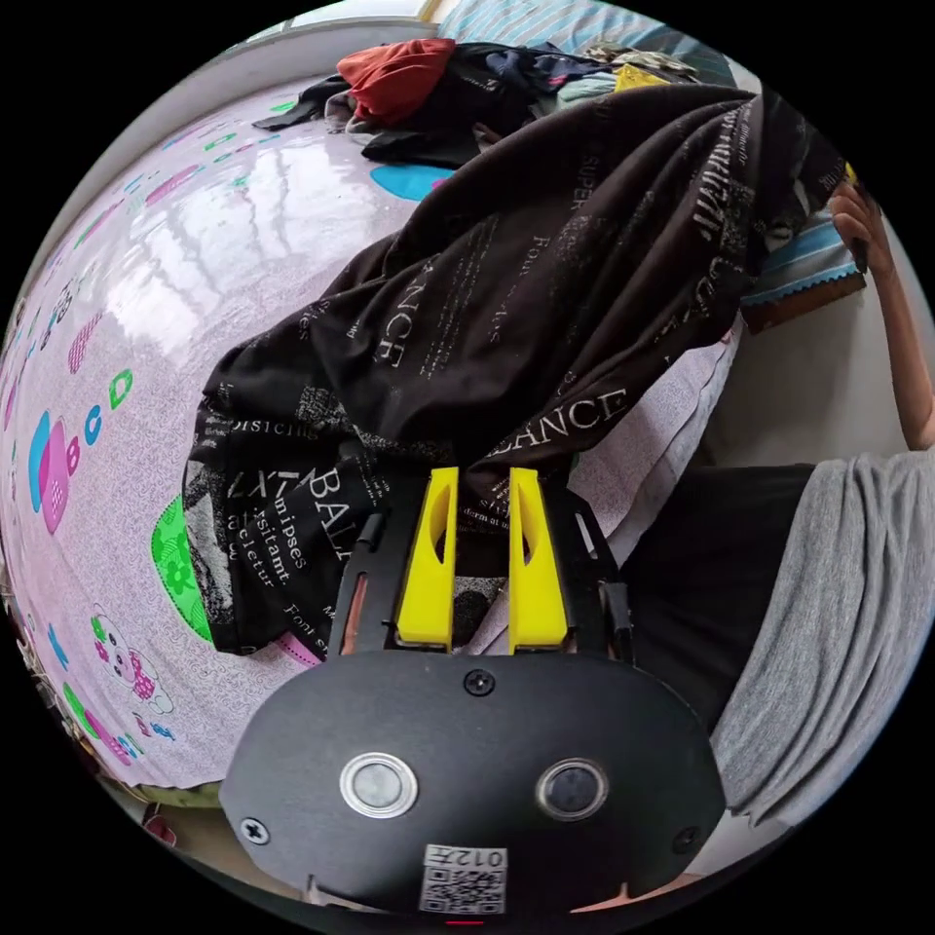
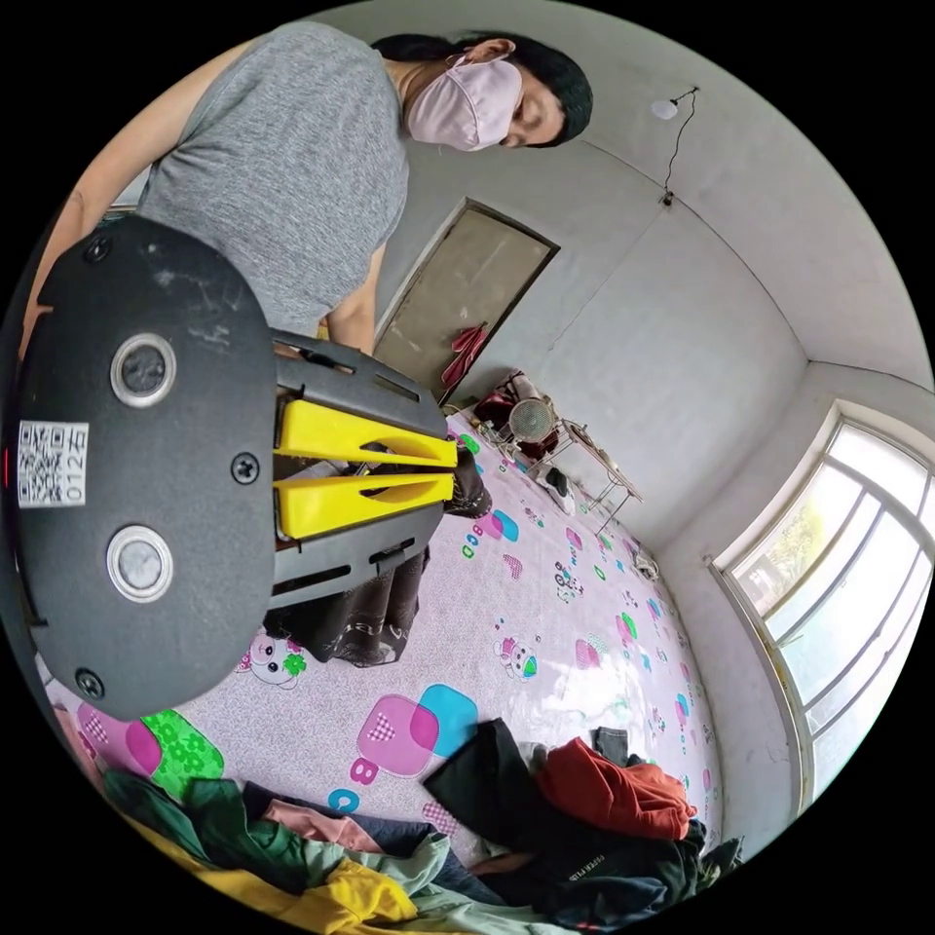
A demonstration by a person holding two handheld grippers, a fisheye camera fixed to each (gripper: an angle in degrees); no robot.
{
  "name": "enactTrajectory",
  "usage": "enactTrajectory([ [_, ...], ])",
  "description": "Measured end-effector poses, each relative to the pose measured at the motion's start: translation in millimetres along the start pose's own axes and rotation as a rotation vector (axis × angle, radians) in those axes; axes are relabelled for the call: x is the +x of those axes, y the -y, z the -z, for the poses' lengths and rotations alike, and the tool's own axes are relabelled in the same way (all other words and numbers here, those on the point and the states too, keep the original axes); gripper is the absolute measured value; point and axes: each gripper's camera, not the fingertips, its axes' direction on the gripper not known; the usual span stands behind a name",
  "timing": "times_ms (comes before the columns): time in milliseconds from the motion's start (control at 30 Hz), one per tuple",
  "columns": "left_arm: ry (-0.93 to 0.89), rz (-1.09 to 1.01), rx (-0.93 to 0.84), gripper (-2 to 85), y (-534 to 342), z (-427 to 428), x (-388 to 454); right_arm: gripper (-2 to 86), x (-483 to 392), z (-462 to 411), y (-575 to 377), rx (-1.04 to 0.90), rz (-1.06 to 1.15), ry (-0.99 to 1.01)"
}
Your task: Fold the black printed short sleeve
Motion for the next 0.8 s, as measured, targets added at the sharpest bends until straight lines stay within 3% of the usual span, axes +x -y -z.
enactTrajectory([
  [167,0.029,0.125,0.053,1.1,-30,18,-3,-0.5,93,53,-19,0.011,0.001,0.049],
  [333,0.217,0.315,0.367,0.1,-101,118,-14,-0.5,138,90,-20,0.020,0.068,0.022],
  [500,0.494,0.345,0.722,-0.1,-192,243,18,-0.7,107,121,-16,0.090,0.264,-0.016],
  [800,0.810,0.168,1.018,-0.1,-343,353,98,-1.0,-17,161,-85,0.343,0.545,-0.312],
])
